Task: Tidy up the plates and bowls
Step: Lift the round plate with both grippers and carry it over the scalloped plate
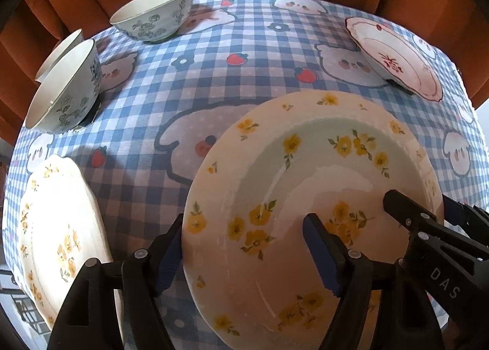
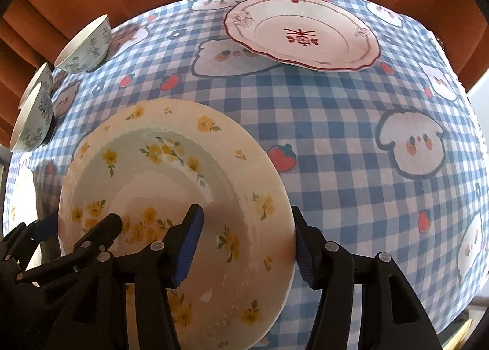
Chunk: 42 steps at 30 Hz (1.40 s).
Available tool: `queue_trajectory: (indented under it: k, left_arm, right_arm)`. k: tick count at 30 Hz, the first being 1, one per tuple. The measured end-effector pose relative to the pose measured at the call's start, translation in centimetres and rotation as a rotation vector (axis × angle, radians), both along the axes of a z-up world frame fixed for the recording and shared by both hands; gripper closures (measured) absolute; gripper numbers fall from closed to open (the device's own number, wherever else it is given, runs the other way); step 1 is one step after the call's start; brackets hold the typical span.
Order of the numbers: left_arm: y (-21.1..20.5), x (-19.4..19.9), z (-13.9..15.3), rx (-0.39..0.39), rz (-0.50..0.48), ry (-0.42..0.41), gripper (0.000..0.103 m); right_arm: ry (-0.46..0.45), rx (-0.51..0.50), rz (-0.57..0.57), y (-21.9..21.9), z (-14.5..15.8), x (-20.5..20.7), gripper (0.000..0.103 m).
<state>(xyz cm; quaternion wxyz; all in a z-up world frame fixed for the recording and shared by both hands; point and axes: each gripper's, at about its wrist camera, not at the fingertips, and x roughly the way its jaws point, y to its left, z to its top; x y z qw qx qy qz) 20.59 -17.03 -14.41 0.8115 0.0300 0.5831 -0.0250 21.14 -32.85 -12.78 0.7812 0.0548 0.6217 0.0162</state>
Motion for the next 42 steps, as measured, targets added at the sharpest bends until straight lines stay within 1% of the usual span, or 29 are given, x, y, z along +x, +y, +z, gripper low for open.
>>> queue_trajectory:
  k: [2, 7, 12, 23, 26, 35, 42]
  left_arm:
    - [0.0, 0.0, 0.0, 0.002, -0.003, 0.0, 0.027]
    - [-0.1, 0.0, 0.1, 0.008, -0.002, 0.009, 0.027]
    - [-0.4, -0.7, 0.8, 0.009, -0.024, 0.007, 0.028]
    - [0.6, -1.8, 3.5, -0.019, -0.07, -0.012, 0.028]
    - [1.6, -2.1, 4.1, -0.028, -0.085, -0.011, 0.028]
    - [5.6, -3.3, 6.0, -0.06, -0.11, -0.043, 0.028]
    - [9.4, -4.3, 7.2, -0.076, -0.109, -0.068, 0.028]
  right_arm:
    - [-0.005, -0.006, 0.022, 0.1, -0.1, 0.4, 0.042]
    - [0.016, -0.011, 0.049, 0.2, -0.1, 0.7, 0.043]
    - [0.032, -0.019, 0.049, -0.2, 0.5, 0.3, 0.042]
    - [-0.007, -0.053, 0.014, 0.2, 4.1, -0.9, 0.042]
    - [-0.017, -0.063, 0.002, 1.0, 5.1, -1.5, 0.042]
    - [-0.049, -0.082, -0.025, 4.7, 7.7, -2.8, 0.042]
    - [-0.066, -0.085, -0.035, 8.0, 8.9, -3.7, 0.042]
